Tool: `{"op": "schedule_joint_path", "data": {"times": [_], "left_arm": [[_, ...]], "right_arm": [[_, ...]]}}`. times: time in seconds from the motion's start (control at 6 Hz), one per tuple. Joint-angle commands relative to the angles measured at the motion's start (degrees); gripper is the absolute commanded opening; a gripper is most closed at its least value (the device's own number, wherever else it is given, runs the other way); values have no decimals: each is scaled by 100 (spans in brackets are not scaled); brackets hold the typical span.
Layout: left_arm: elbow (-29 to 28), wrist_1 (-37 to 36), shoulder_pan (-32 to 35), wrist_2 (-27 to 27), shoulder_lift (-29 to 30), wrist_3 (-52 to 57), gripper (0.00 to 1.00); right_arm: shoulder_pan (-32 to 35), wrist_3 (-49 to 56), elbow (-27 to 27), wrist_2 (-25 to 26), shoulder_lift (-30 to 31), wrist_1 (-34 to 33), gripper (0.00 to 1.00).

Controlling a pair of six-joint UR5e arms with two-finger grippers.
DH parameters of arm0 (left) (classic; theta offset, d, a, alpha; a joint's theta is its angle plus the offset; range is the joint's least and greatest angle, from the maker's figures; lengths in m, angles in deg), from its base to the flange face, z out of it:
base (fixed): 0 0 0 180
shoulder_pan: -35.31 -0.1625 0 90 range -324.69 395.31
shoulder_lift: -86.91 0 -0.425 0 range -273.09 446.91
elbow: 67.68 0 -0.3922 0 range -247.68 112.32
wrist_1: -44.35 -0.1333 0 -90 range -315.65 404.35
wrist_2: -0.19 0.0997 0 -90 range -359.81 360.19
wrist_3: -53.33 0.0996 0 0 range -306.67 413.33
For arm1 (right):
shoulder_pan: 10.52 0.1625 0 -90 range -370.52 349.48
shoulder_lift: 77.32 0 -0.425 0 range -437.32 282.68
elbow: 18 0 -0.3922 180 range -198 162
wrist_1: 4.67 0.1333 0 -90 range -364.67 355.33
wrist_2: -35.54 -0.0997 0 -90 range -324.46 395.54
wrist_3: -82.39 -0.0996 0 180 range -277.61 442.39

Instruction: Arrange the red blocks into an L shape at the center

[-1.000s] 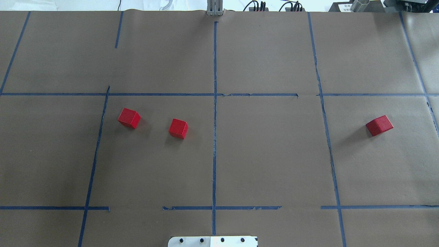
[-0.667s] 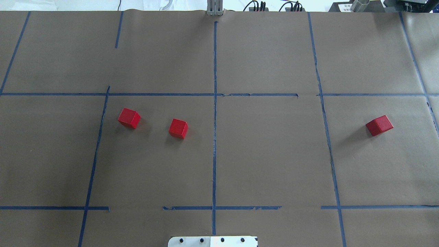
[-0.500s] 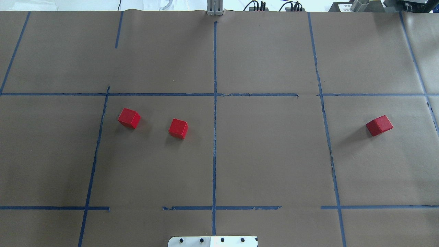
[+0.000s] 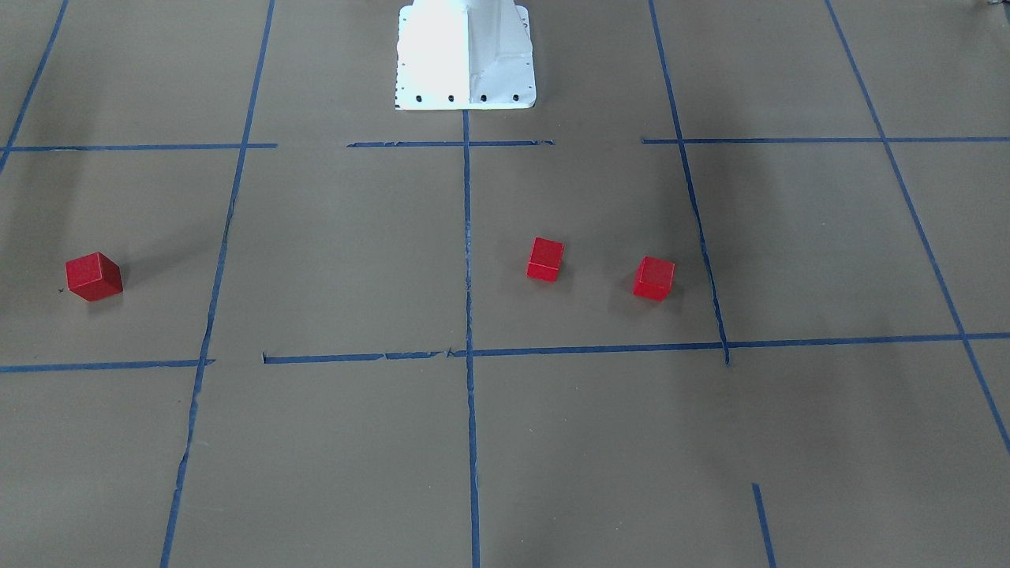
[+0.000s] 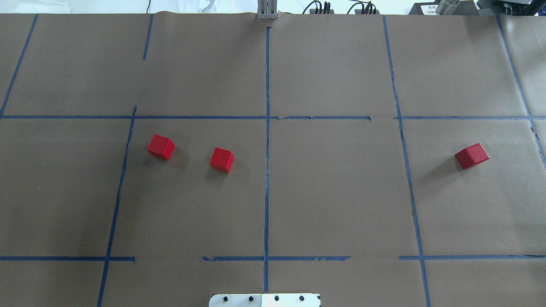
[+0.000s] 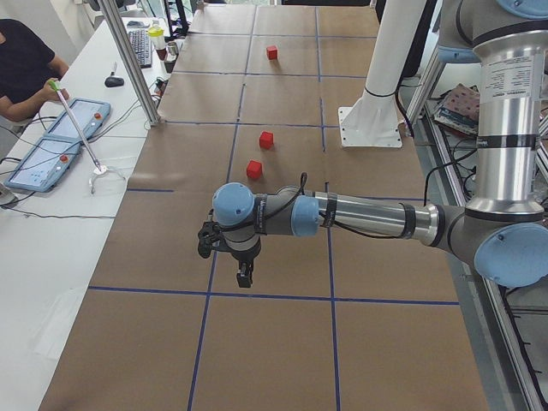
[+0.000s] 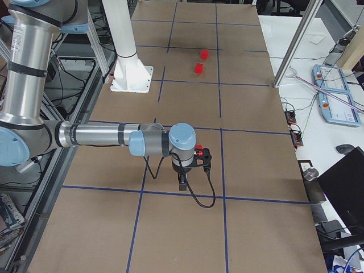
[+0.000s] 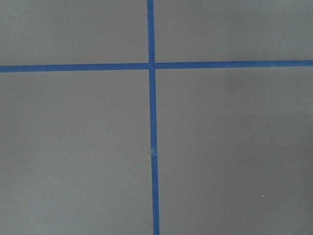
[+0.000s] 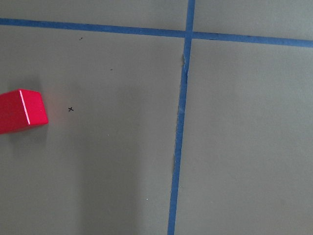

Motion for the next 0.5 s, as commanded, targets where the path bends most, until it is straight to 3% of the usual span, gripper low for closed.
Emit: {"op": "schedule_joint_path", "data": {"times": [0.0,0.33], "left_arm": [[50,3,-7,-40,-10,-26,100],[50,12,-7,-23,-10,-35,100]], "right_arm": [[-257,-41,12,-15,-11,500,100],[-819,-93,21,-504,-20,890,100]]}}
